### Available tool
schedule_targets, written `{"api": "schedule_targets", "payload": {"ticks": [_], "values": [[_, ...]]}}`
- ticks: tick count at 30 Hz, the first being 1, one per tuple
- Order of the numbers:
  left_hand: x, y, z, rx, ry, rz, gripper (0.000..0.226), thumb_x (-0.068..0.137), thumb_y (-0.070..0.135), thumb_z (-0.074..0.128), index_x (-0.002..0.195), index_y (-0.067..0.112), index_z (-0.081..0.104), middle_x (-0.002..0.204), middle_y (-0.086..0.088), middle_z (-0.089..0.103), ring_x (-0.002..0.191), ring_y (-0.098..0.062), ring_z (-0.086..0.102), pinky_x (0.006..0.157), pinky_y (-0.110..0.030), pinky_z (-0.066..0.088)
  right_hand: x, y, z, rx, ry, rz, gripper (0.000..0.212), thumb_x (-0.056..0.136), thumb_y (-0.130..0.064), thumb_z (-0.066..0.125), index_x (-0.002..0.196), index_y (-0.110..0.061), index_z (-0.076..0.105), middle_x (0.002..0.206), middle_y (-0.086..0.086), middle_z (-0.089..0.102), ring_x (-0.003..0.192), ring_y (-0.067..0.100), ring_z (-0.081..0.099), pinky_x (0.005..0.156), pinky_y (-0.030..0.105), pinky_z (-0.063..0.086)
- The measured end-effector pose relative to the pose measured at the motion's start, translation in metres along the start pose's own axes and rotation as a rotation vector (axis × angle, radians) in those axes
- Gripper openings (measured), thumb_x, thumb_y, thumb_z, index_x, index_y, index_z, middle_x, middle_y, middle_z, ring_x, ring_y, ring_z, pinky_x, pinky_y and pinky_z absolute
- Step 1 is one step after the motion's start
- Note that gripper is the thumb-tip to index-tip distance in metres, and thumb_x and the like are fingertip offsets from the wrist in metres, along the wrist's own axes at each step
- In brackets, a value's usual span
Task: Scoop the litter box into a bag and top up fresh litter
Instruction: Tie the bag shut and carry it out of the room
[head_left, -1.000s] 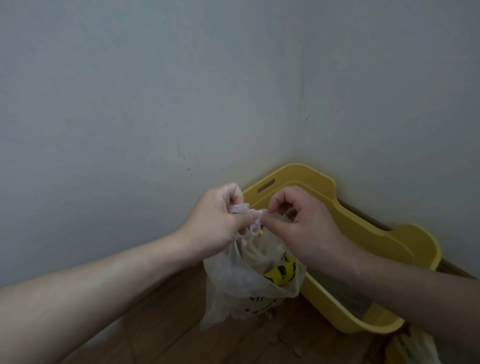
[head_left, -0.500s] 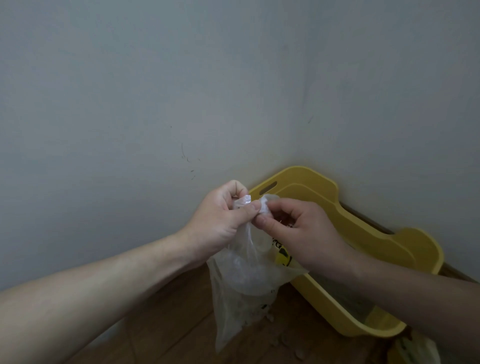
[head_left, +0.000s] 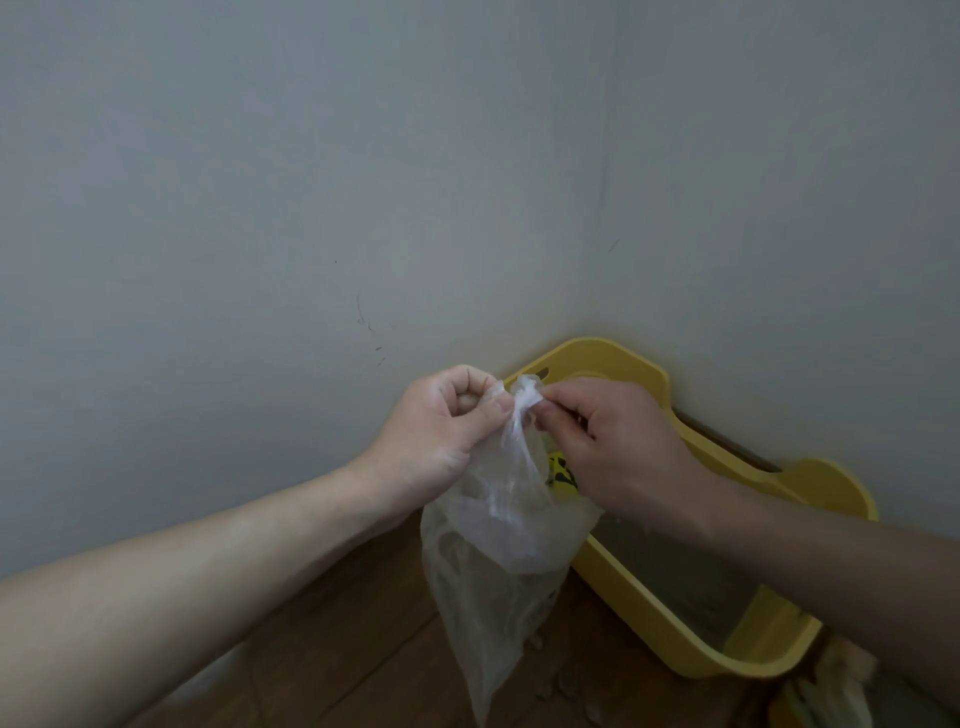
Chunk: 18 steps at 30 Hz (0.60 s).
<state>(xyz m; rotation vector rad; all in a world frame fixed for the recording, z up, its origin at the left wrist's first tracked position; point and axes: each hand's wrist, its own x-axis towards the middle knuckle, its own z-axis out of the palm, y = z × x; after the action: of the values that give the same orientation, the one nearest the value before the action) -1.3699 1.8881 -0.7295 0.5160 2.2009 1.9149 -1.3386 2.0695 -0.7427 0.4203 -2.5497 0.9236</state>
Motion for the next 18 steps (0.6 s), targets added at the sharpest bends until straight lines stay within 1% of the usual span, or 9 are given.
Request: {"api": "schedule_targets", "payload": {"ticks": [1,2,4,6,8,10,14,16,18], "values": [[0.003,0.001,-0.001,0.06,0.049,0.023,0.014,0.089,0.017,0.068,0.076,0.016,0.063,0.067,0.0,0.065,0.061,-0.01,0.058,0.057,-0.022,0.047,0.004,0.003,-0.001,-0.027,-0.003,0.033,0.033,0.098,-0.034,0.052,0.08,-0.013,0.07,0.066,-0.007,0.062,0.062,0.008,0.054,0.055,0.029,0.044],[0.008,0.002,-0.004,0.115,0.096,0.034,0.016,0.089,0.015,0.069,0.074,0.015,0.065,0.065,0.003,0.064,0.06,-0.008,0.058,0.056,-0.021,0.047,0.008,0.006,-0.002,-0.035,0.0,0.072,0.036,0.098,-0.037,0.051,0.08,-0.011,0.069,0.065,-0.002,0.063,0.059,0.011,0.054,0.055,0.035,0.045],[0.018,0.003,-0.009,0.201,0.16,0.052,0.019,0.089,0.015,0.07,0.07,0.015,0.065,0.065,0.004,0.063,0.059,-0.007,0.056,0.055,-0.022,0.047,0.017,0.013,-0.004,-0.07,0.022,0.107,0.039,0.097,-0.038,0.052,0.075,-0.011,0.068,0.061,-0.001,0.062,0.055,0.013,0.052,0.053,0.037,0.045],[0.03,0.001,-0.016,0.335,0.194,0.078,0.023,0.089,0.017,0.07,0.067,0.015,0.063,0.064,0.004,0.06,0.058,-0.009,0.053,0.055,-0.026,0.046,0.027,0.017,-0.006,-0.148,0.027,0.088,0.038,0.097,-0.036,0.053,0.067,-0.014,0.061,0.055,-0.006,0.055,0.052,0.01,0.048,0.052,0.034,0.04],[0.043,-0.002,-0.025,0.474,0.224,0.097,0.028,0.089,0.02,0.07,0.064,0.015,0.059,0.06,0.005,0.055,0.055,-0.011,0.048,0.055,-0.028,0.042,0.037,0.024,-0.011,-0.187,0.021,0.115,0.034,0.098,-0.034,0.053,0.067,-0.023,0.059,0.054,-0.013,0.048,0.052,0.006,0.044,0.052,0.029,0.035],[0.054,-0.002,-0.038,0.625,0.244,0.113,0.029,0.089,0.021,0.069,0.064,0.011,0.057,0.058,0.005,0.053,0.055,-0.012,0.046,0.055,-0.028,0.038,0.046,0.035,-0.018,-0.241,0.023,0.142,0.033,0.098,-0.032,0.051,0.067,-0.025,0.057,0.054,-0.014,0.046,0.052,0.003,0.043,0.051,0.027,0.031],[0.064,-0.002,-0.063,0.936,0.24,0.097,0.028,0.091,0.026,0.064,0.066,0.016,0.054,0.064,0.005,0.056,0.064,-0.018,0.053,0.058,-0.03,0.038,0.051,0.063,-0.031,-0.433,-0.048,0.15,0.032,0.097,-0.031,0.049,0.067,-0.022,0.057,0.057,-0.008,0.05,0.054,0.013,0.047,0.05,0.028,0.03],[0.064,-0.008,-0.066,1.073,0.22,0.072,0.03,0.093,0.03,0.059,0.066,0.018,0.049,0.067,0.001,0.058,0.07,-0.024,0.055,0.061,-0.035,0.042,0.048,0.074,-0.033,-0.527,-0.1,0.143,0.032,0.097,-0.031,0.048,0.068,-0.022,0.055,0.059,-0.006,0.049,0.058,0.018,0.05,0.052,0.029,0.033],[0.06,-0.017,-0.063,1.167,0.196,0.037,0.031,0.095,0.031,0.054,0.068,0.018,0.045,0.072,-0.004,0.059,0.072,-0.029,0.055,0.061,-0.037,0.042,0.043,0.082,-0.032,-0.6,-0.175,0.151,0.031,0.099,-0.031,0.045,0.073,-0.021,0.059,0.06,-0.006,0.045,0.061,0.02,0.05,0.053,0.029,0.033]]}}
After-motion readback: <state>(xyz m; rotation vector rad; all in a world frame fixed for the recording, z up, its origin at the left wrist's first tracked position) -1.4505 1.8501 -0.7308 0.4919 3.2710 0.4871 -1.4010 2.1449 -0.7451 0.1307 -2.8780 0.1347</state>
